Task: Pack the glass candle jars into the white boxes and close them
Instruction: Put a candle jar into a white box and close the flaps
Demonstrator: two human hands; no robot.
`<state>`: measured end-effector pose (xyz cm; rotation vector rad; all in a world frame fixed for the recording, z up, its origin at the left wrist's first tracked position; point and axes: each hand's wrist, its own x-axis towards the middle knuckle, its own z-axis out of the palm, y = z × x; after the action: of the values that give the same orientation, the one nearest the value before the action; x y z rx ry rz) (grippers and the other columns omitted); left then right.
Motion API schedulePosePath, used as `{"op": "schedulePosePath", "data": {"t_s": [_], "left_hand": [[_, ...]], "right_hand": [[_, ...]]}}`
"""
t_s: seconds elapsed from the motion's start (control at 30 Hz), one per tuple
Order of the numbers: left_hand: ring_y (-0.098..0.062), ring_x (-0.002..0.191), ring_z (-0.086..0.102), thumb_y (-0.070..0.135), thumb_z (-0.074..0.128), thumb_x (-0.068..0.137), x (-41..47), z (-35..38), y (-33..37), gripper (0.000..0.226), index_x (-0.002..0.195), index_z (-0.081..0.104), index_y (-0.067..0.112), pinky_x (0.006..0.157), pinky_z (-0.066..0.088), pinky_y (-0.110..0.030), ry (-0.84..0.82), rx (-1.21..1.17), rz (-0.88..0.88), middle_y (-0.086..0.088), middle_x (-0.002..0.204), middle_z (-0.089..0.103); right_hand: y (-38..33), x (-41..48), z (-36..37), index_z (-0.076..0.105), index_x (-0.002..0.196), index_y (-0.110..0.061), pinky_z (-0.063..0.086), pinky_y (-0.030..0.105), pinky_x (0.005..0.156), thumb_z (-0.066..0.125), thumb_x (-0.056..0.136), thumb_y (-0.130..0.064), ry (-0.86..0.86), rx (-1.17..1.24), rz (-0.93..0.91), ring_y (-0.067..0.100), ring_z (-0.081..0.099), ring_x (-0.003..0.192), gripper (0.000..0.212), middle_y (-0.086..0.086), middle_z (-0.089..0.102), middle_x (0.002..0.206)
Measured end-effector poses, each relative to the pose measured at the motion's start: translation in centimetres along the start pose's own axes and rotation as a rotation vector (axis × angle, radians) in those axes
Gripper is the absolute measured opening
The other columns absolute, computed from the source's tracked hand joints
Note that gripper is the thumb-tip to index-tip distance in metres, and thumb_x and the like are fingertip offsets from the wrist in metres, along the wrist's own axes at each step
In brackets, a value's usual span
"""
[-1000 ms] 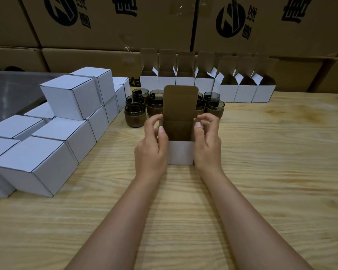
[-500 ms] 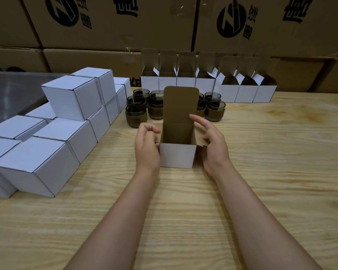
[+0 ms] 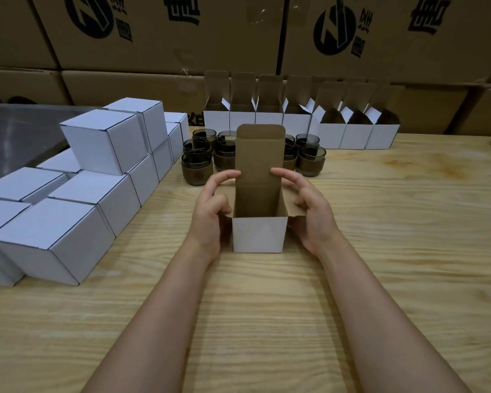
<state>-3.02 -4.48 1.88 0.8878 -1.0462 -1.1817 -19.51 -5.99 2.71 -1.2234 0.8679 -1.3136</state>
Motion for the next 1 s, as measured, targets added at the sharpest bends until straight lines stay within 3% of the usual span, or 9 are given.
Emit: {"op": "schedulePosePath", "data": {"t_s": [0.1, 0.23, 0.33, 0.4, 0.53, 0.63, 0.7, 0.9, 1.0], "left_hand": [[-0.018, 0.082, 0.056, 0.01, 0.04, 0.053, 0.2, -0.1, 0.1, 0.066, 0.113, 0.064, 0.024, 0.067, 0.048, -0.031, -0.036, 0.004, 0.034, -0.005, 0.098, 0.061], [-0.013, 0.081, 0.058, 0.013, 0.041, 0.053, 0.1, -0.1, -0.1, 0.066, 0.115, 0.064, 0.016, 0.064, 0.047, -0.03, 0.004, 0.012, 0.006, -0.002, 0.103, 0.061], [-0.018, 0.091, 0.058, 0.017, 0.041, 0.056, 0.0, -0.1, -0.4, 0.065, 0.117, 0.062, 0.012, 0.069, 0.049, -0.03, 0.011, 0.087, -0.005, -0.004, 0.108, 0.061], [-0.008, 0.085, 0.063, 0.017, 0.045, 0.059, -0.2, 0.1, -0.6, 0.061, 0.118, 0.06, 0.009, 0.064, 0.051, -0.021, 0.0, 0.089, 0.011, 0.0, 0.102, 0.063], [0.014, 0.104, 0.052, 0.037, 0.068, 0.059, -0.6, 0.5, -1.0, 0.074, 0.127, 0.049, 0.015, 0.077, 0.044, -0.005, -0.069, 0.218, 0.103, 0.013, 0.134, 0.042], [0.024, 0.107, 0.045, 0.047, 0.077, 0.057, -0.8, 0.3, -1.0, 0.093, 0.136, 0.039, 0.019, 0.082, 0.04, -0.002, -0.167, 0.342, 0.142, 0.021, 0.135, 0.037], [0.024, 0.11, 0.041, 0.041, 0.09, 0.054, -0.8, 0.2, -1.2, 0.105, 0.14, 0.033, 0.023, 0.085, 0.037, 0.0, -0.191, 0.43, 0.152, 0.02, 0.134, 0.037], [0.017, 0.116, 0.042, 0.035, 0.085, 0.047, -0.3, 0.2, -1.2, 0.103, 0.136, 0.035, 0.023, 0.087, 0.037, -0.001, -0.135, 0.436, 0.167, 0.011, 0.138, 0.041], [0.003, 0.125, 0.044, 0.033, 0.09, 0.05, 0.1, -0.1, -1.5, 0.102, 0.133, 0.032, 0.032, 0.098, 0.042, -0.015, -0.114, 0.438, 0.139, 0.004, 0.146, 0.037]], "right_hand": [[-0.3, 0.0, -0.1, 0.053, 0.126, -0.037, 0.052, 0.032, 0.073, 0.037, 0.064, -0.015, -0.095, -0.037, 0.021, 0.027, 0.058, 0.102, 0.068, 0.011, 0.054, 0.124], [-0.2, 0.2, -0.1, 0.051, 0.13, -0.032, 0.051, 0.026, 0.065, 0.037, 0.061, -0.017, -0.076, -0.084, 0.057, 0.023, 0.06, 0.092, 0.073, 0.01, 0.057, 0.119], [0.5, 0.1, 0.0, 0.058, 0.124, -0.023, 0.05, 0.02, 0.057, 0.039, 0.064, -0.02, -0.03, -0.059, 0.102, 0.011, 0.061, 0.074, 0.063, -0.005, 0.066, 0.092], [0.8, 0.0, -0.1, 0.06, 0.119, -0.02, 0.049, 0.021, 0.055, 0.039, 0.065, -0.02, -0.023, -0.029, 0.114, 0.01, 0.059, 0.069, 0.058, -0.006, 0.066, 0.081], [0.9, -0.1, 0.1, 0.054, 0.119, -0.017, 0.052, 0.025, 0.062, 0.037, 0.068, -0.014, -0.032, 0.027, 0.08, 0.017, 0.059, 0.082, 0.055, 0.007, 0.06, 0.106], [1.0, -0.1, 0.0, 0.051, 0.126, -0.014, 0.052, 0.027, 0.071, 0.028, 0.085, -0.002, -0.021, 0.014, 0.071, 0.024, 0.055, 0.097, 0.049, 0.013, 0.053, 0.123], [1.0, 0.0, -0.1, 0.053, 0.126, -0.013, 0.049, 0.033, 0.078, 0.023, 0.086, 0.001, -0.008, 0.047, 0.083, 0.027, 0.054, 0.101, 0.051, 0.018, 0.052, 0.127], [1.4, 0.5, 0.0, 0.058, 0.116, -0.018, 0.05, 0.039, 0.081, 0.035, 0.085, -0.008, 0.064, 0.104, 0.048, 0.025, 0.058, 0.097, 0.04, 0.013, 0.061, 0.113], [1.3, 2.3, -0.2, 0.061, 0.106, -0.025, 0.049, 0.039, 0.081, 0.045, 0.091, -0.014, 0.311, -0.056, -0.005, 0.024, 0.057, 0.102, 0.025, 0.008, 0.061, 0.114]]}}
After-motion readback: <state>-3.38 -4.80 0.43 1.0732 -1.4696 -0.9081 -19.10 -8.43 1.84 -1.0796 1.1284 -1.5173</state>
